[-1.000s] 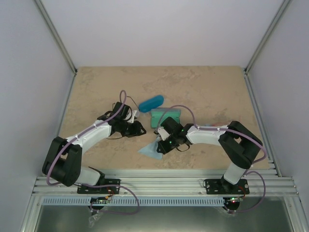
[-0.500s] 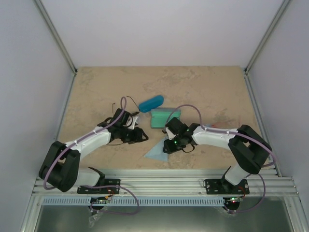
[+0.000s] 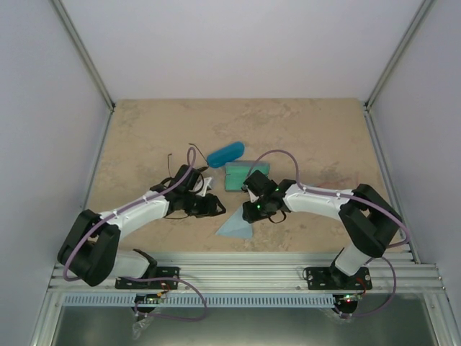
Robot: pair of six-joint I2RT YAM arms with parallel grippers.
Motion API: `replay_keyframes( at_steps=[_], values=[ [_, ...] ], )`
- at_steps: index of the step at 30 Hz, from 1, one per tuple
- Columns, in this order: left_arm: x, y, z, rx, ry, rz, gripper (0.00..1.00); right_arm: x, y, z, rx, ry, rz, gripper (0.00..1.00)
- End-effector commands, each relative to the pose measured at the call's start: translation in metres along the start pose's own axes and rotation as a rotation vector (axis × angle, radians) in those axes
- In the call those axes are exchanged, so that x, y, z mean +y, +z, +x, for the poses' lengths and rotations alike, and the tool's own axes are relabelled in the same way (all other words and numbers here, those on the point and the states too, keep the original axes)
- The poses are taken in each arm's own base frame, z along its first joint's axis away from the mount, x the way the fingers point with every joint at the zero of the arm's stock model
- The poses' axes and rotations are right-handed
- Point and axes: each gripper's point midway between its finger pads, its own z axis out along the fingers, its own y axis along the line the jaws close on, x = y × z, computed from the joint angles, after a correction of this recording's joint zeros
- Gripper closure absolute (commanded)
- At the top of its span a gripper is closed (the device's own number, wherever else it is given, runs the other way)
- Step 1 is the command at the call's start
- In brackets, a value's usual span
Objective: Organize the sunglasses
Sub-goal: Adjust the glasses cleaning cloth at the center of the board.
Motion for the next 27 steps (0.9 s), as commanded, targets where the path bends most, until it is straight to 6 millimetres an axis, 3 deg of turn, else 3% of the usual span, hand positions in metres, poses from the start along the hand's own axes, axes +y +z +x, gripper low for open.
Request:
replay_keyframes(
  at_steps=[1, 8, 14, 21, 27],
  values=[
    [-0.008, 0.000, -0.010, -0.024, 0.047, 0.003, 0.59, -0.017, -0.009, -0.004, -0.024, 0.047, 0.106, 0.67],
    [-0.027, 0.010, -0.010, -0.001, 0.136, 0.019, 0.59, -0.020, -0.014, 0.008, 0.001, 0.061, 0.106, 0.76],
    [-0.043, 0.027, -0.002, 0.044, 0.216, 0.025, 0.59, 0.000, -0.011, 0.024, 0.032, 0.059, -0.047, 0.82],
    [-0.053, 0.045, 0.006, 0.099, 0.246, 0.084, 0.75, 0.012, -0.003, 0.036, 0.053, 0.044, -0.157, 0.90],
    [-0.067, 0.055, 0.003, 0.116, 0.249, 0.165, 0.74, 0.007, 0.006, 0.053, 0.090, 0.062, -0.179, 0.91]
  ],
)
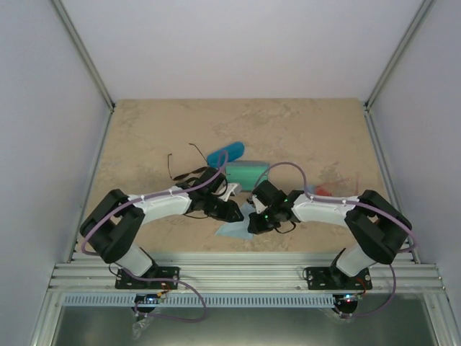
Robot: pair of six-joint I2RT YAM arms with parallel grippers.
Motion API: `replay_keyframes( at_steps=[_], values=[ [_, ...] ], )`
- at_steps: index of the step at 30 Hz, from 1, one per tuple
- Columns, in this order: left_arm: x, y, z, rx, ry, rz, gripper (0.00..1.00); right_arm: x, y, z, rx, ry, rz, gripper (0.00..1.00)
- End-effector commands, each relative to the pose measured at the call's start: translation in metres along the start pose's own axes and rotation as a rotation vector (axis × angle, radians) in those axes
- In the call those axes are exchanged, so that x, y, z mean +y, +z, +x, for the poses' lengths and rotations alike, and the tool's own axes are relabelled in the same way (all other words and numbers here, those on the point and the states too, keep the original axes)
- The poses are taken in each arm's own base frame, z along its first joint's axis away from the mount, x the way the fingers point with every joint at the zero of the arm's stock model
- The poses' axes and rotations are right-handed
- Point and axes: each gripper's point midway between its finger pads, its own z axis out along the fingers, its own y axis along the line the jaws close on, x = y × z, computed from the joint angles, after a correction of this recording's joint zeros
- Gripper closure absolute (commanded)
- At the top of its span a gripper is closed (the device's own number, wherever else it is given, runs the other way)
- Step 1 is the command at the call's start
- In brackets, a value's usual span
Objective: Organize the sunglasses
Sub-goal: Adjust the glasses cleaning cloth at the center of the board.
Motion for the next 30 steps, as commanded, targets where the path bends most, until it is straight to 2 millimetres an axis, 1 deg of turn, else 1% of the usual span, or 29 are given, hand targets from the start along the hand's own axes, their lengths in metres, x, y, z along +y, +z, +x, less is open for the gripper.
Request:
replay_keyframes(
  at_steps=[1, 5, 9, 10, 11, 12, 14, 17, 22, 26, 28, 30],
  values=[
    [-0.024, 0.006, -0.018, -0.023, 0.053, 0.102, 0.73, 0.000, 0.003, 0.007, 0.010, 0.019, -0.041, 0.91],
    [-0.024, 0.015, -0.019, -0.005, 0.041, 0.097, 0.71, -0.013, 0.005, 0.014, 0.016, 0.057, -0.007, 0.91],
    [-0.017, 0.025, -0.018, 0.019, 0.035, 0.021, 0.68, -0.022, 0.004, 0.017, 0.008, 0.087, 0.019, 0.92],
    [-0.013, 0.027, -0.018, 0.021, 0.030, -0.014, 0.68, -0.023, 0.003, 0.017, 0.005, 0.089, 0.021, 0.92],
    [-0.005, 0.030, -0.017, 0.025, 0.020, -0.065, 0.68, -0.024, 0.002, 0.017, 0.002, 0.091, 0.024, 0.92],
    [-0.002, 0.031, -0.015, 0.034, 0.015, -0.089, 0.68, -0.025, 0.002, 0.017, -0.001, 0.094, 0.027, 0.92],
    [0.013, 0.035, -0.011, 0.050, -0.003, -0.174, 0.70, -0.027, 0.001, 0.018, -0.001, 0.103, 0.032, 0.94],
    [0.025, 0.039, -0.006, 0.072, -0.023, -0.257, 0.72, -0.029, 0.001, 0.020, -0.001, 0.112, 0.034, 0.95],
    [0.039, 0.038, -0.003, 0.096, -0.044, -0.383, 0.72, -0.029, 0.001, 0.020, -0.002, 0.123, 0.034, 0.98],
    [0.053, 0.037, 0.006, 0.130, -0.066, -0.485, 0.72, -0.031, 0.002, 0.020, 0.002, 0.135, 0.043, 0.99],
    [0.061, 0.034, 0.009, 0.137, -0.072, -0.540, 0.74, -0.034, 0.002, 0.022, 0.006, 0.145, 0.053, 0.99],
    [0.067, 0.029, 0.010, 0.132, -0.072, -0.577, 0.78, -0.037, 0.002, 0.023, 0.011, 0.157, 0.063, 0.99]
  ],
)
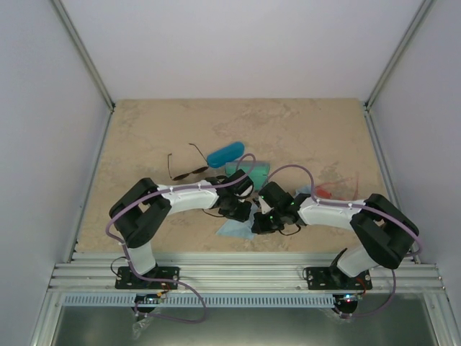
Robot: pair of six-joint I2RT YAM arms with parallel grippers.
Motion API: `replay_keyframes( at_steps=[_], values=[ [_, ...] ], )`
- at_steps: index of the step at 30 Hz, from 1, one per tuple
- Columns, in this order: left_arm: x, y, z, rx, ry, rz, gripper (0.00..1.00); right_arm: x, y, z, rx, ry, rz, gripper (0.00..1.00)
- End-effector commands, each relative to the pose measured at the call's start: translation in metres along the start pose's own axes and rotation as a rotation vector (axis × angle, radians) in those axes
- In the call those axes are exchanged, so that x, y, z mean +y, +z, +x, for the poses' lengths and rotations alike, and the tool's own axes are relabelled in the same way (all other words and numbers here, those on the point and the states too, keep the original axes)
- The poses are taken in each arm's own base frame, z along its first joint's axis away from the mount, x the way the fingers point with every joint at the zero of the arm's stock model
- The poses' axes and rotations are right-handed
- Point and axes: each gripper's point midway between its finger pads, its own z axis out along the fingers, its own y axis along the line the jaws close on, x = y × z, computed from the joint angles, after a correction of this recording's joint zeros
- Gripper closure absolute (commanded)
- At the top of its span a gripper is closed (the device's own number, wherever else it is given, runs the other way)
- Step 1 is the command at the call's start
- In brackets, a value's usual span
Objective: Organize the sunglasses
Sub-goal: Adjust the glasses cleaning cloth at the center of the board.
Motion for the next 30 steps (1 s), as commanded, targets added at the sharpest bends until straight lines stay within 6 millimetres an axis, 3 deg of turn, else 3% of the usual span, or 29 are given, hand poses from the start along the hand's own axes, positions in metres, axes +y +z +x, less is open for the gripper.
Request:
replay_keyframes(
  at_steps=[1, 10, 17, 21, 26, 30],
  values=[
    [0.053, 0.005, 0.024, 0.066, -0.049, -0.251, 0.80, -0.030, 0.004, 0.017, 0.045, 0.067, 0.109, 0.99],
    [0.053, -0.010, 0.012, 0.013, -0.024, -0.285, 0.98, -0.034, -0.002, 0.006, 0.004, 0.084, 0.152, 0.99],
    [0.051, -0.025, -0.006, -0.045, -0.009, -0.294, 1.00, -0.029, -0.010, -0.010, -0.042, 0.065, 0.175, 0.99],
    [0.059, -0.036, -0.016, -0.069, -0.038, -0.268, 1.00, -0.028, -0.010, -0.014, -0.047, 0.057, 0.181, 0.99],
    [0.079, -0.053, -0.022, -0.092, -0.059, -0.285, 0.91, -0.025, -0.012, -0.020, -0.056, 0.038, 0.185, 0.99],
    [0.093, -0.061, -0.022, -0.100, -0.082, -0.307, 0.77, -0.018, -0.017, -0.029, -0.078, 0.013, 0.177, 0.99]
  ],
)
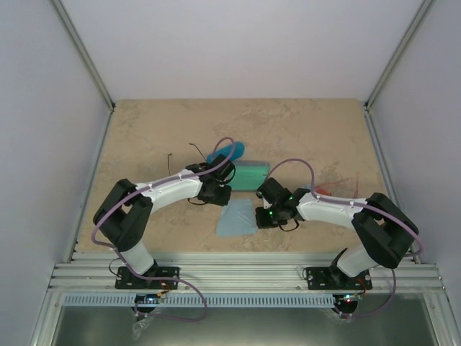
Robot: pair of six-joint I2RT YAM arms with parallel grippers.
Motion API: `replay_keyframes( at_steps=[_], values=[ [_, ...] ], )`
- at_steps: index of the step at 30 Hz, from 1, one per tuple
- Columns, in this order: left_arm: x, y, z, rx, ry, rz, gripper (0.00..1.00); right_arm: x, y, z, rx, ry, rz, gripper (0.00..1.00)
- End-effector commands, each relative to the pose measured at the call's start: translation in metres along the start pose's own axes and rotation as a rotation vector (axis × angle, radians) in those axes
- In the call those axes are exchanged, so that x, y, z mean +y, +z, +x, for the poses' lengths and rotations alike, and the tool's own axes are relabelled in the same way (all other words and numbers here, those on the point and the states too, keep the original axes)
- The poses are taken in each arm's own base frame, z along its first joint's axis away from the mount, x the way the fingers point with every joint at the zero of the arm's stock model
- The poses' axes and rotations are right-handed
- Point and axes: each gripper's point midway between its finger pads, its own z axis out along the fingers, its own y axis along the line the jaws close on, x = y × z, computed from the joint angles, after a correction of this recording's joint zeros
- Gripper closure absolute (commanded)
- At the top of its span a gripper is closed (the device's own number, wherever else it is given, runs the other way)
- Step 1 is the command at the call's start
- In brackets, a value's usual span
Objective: Organize the sunglasses
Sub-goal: Adjust the glasses cleaning cloth at the center of the board.
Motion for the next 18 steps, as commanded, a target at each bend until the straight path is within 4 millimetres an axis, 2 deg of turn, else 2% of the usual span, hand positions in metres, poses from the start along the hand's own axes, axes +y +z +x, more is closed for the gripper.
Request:
replay_keyframes(
  at_steps=[1, 5, 7, 12, 15, 18],
  values=[
    [0.020, -0.008, 0.002, -0.003, -0.003, -0.050, 0.76, 0.003, -0.007, -0.016, -0.037, -0.030, 0.018, 0.99],
    [0.028, -0.019, -0.006, -0.046, -0.042, -0.068, 0.76, 0.015, -0.017, -0.028, -0.076, -0.060, -0.010, 0.98],
    [0.015, -0.026, -0.009, -0.063, -0.036, 0.013, 0.75, 0.022, -0.020, -0.031, -0.087, -0.086, -0.031, 0.96],
    [-0.048, -0.039, 0.000, -0.047, 0.041, 0.398, 0.66, 0.042, -0.017, -0.031, -0.065, -0.140, -0.123, 0.92],
    [-0.063, -0.042, 0.010, -0.024, 0.054, 0.506, 0.67, 0.050, -0.012, -0.029, -0.046, -0.152, -0.168, 0.92],
    [-0.064, -0.036, 0.019, 0.004, 0.050, 0.531, 0.67, 0.050, -0.006, -0.023, -0.018, -0.151, -0.186, 0.92]
  ],
)
